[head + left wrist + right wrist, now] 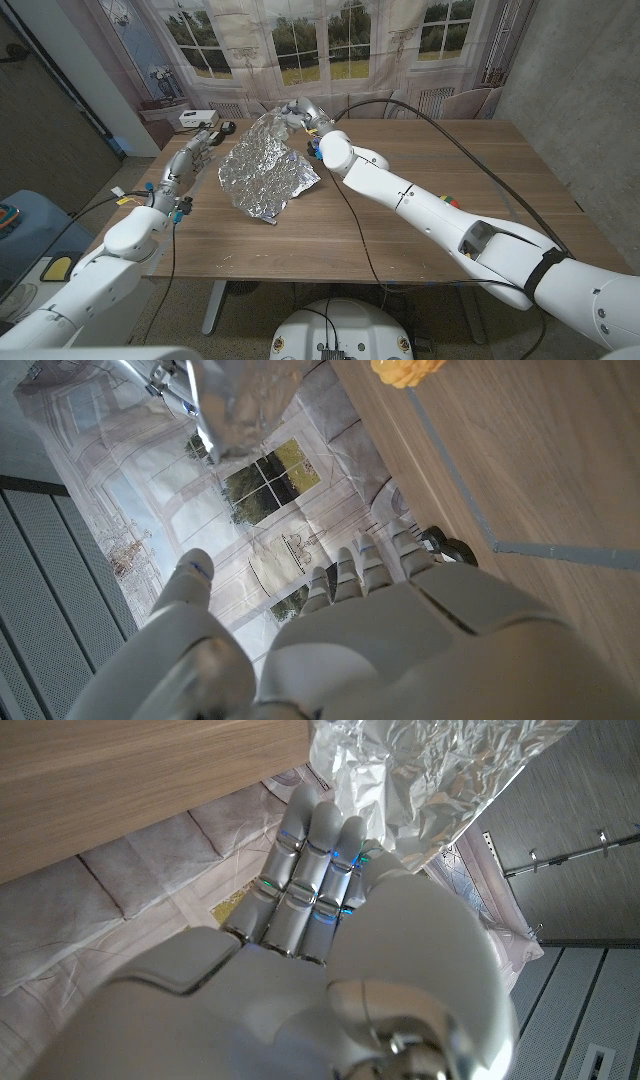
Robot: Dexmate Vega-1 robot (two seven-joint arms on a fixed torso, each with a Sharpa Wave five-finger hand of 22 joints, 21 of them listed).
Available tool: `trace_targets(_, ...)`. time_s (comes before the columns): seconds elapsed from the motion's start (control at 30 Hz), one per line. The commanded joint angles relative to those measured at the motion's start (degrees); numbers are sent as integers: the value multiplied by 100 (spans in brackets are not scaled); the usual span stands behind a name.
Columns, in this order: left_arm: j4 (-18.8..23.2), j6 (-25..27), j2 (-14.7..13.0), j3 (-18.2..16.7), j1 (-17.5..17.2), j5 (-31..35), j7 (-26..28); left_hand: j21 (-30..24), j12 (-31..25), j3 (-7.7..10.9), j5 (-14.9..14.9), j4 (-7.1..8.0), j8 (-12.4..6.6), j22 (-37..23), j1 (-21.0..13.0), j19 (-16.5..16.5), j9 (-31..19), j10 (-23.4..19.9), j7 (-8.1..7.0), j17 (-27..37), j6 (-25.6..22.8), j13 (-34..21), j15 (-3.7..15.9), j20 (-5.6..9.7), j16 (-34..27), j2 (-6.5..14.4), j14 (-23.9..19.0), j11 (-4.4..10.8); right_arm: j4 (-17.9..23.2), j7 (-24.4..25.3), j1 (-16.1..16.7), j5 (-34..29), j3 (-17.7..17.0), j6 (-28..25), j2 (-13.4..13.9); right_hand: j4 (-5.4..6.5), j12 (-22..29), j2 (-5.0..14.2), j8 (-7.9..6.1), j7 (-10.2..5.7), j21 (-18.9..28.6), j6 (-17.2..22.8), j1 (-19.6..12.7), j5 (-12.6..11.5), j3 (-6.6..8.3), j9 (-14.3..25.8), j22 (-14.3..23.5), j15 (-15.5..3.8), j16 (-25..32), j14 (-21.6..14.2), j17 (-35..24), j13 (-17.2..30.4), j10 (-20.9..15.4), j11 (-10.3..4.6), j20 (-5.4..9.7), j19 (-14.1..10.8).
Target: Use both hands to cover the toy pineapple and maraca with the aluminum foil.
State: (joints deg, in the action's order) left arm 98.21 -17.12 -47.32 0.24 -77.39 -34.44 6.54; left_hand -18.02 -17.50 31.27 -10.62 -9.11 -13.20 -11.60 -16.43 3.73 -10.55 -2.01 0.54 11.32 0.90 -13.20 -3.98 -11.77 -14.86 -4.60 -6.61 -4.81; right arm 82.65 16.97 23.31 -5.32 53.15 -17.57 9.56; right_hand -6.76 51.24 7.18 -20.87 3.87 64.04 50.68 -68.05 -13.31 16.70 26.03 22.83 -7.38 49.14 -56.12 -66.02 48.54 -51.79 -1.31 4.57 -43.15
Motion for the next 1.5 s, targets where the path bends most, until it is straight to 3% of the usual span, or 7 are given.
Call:
trace_targets(0.03, 773, 1320, -510, -508, -476, 311, 631, -198, -139, 87, 18, -73, -32, -36, -511, 517, -20, -430, 116, 54, -248, -53, 158, 1, -183, 115, -505, 48, -1080, -80, -503, -315, 308, 363, -526, -91, 0, 188, -608, 54, 89, 112, -223, 18, 71, 757, -39, -474, -63, -141, 41, 4, -61, 9, 79, 54)
trace_targets(0.33, 1260, 2626, -766, -640, -497, 563, 998, -663, -490, 221, -1, -150, -132, -32, -2078, 1704, -34, -1664, 84, 129, -865, -135, 616, 258, -666, 331, -1714, 318, -1252, -3, -508, -308, 210, 620, -554, -115, -14, 177, -576, 60, 205, 132, -248, 34, 55, 724, -128, -465, -87, -176, 59, 5, -65, 11, 88, 97)
trace_targets(0.63, 1654, 3892, -870, -463, -199, 782, 1481, -1401, -1078, -191, -73, -42, -822, -94, -3041, 2978, -98, -3464, 131, 462, -3250, -310, 1226, 708, -1699, 531, -3462, 891, -1194, -24, -458, -295, 135, 838, -481, -111, -24, 187, -562, 68, 316, 140, -251, 44, 42, 731, -225, -433, -81, -172, 5, 15, -69, 43, 88, 161)
trace_targets(0.93, 1739, 4346, -797, -171, 104, 1059, 1813, -1812, -1569, -236, -101, -101, -1300, -143, -3673, 3341, -120, -4619, 76, 848, -4783, -504, 1494, 897, -2265, 786, -4357, 1264, -1137, -37, -418, -291, 64, 918, -429, -108, -25, 192, -555, 63, 414, 164, -251, 38, 51, 735, -323, -430, -80, -170, -67, 29, -85, 48, 85, 204)
trace_targets(1.2, 1564, 3979, -362, -40, 242, 1311, 2255, -2254, -2007, -272, -112, -105, -1601, -262, -4348, 3394, -309, -5227, 178, 1582, -5501, -964, 1646, 999, -2885, 1212, -4898, 1176, -1111, -175, -414, -198, -2, 853, -405, -122, -58, 176, -534, 72, 510, 174, -265, 32, 61, 728, -437, -425, -130, -157, -56, 29, -43, 51, 91, 251)
trace_targets(1.4, 1217, 3468, -6, 30, 470, 1241, 2240, -2496, -2259, -371, -51, -62, -1603, -388, -4456, 3406, -459, -5456, 292, 1897, -5416, -1236, 1647, 1036, -3113, 1293, -5036, 1162, -1062, -444, -454, -72, -22, 682, -348, -53, -514, 205, -283, -272, 402, -3, -132, 193, 73, 528, -855, -298, -922, 161, 880, -526, 226, -9, -210, 892)
trace_targets(1.5, 1071, 3461, 9, 75, 636, 1074, 2029, -2572, -2336, -377, -31, -73, -1590, -408, -4531, 3393, -522, -5433, 380, 1999, -5366, -1362, 1651, 1040, -3186, 1328, -5121, 1144, -978, -628, -489, -46, 9, 586, -268, 82, -1177, 48, 291, -427, 124, -610, 348, 278, 86, 141, -1254, 85, -1888, 789, 1804, -1162, 862, 42, -588, 1505)
